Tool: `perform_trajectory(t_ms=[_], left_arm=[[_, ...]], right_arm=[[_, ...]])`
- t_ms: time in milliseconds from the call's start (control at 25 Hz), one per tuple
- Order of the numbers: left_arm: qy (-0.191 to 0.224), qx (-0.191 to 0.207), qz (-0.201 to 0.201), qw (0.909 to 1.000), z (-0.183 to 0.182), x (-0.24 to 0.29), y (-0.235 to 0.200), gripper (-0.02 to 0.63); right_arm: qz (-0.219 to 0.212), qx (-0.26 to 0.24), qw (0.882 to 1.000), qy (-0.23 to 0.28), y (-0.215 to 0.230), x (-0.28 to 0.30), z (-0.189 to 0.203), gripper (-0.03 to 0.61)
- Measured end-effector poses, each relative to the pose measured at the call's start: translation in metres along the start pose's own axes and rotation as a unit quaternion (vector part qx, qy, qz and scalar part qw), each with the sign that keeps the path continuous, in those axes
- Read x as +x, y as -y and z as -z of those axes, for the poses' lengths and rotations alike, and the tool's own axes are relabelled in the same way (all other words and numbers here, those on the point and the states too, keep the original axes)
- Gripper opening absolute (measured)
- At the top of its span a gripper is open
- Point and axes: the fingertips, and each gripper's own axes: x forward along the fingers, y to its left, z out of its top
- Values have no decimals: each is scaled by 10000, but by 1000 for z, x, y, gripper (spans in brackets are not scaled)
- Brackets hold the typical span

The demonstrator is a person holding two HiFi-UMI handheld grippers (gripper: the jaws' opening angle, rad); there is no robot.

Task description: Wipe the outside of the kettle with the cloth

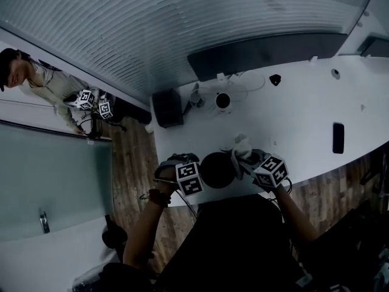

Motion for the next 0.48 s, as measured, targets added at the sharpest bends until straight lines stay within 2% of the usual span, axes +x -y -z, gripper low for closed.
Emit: perform_trajectory(t_ms=[160, 320, 400, 480], left_arm=[[14, 22, 14, 10000, -1, -1, -1, 103], [14, 24, -3, 10000, -1, 0, 1, 103], [8, 19, 20, 10000, -1, 0, 1, 101], [-1, -3, 23, 10000, -1, 0, 1, 101]], right_arm=[[233, 606, 9968, -476, 26, 20, 50, 63], [465, 910, 9900, -973, 43, 34, 96, 63], [490, 985, 9888, -1011, 46, 36, 105, 63], [560, 951, 9906, -806, 48, 31, 98, 63]])
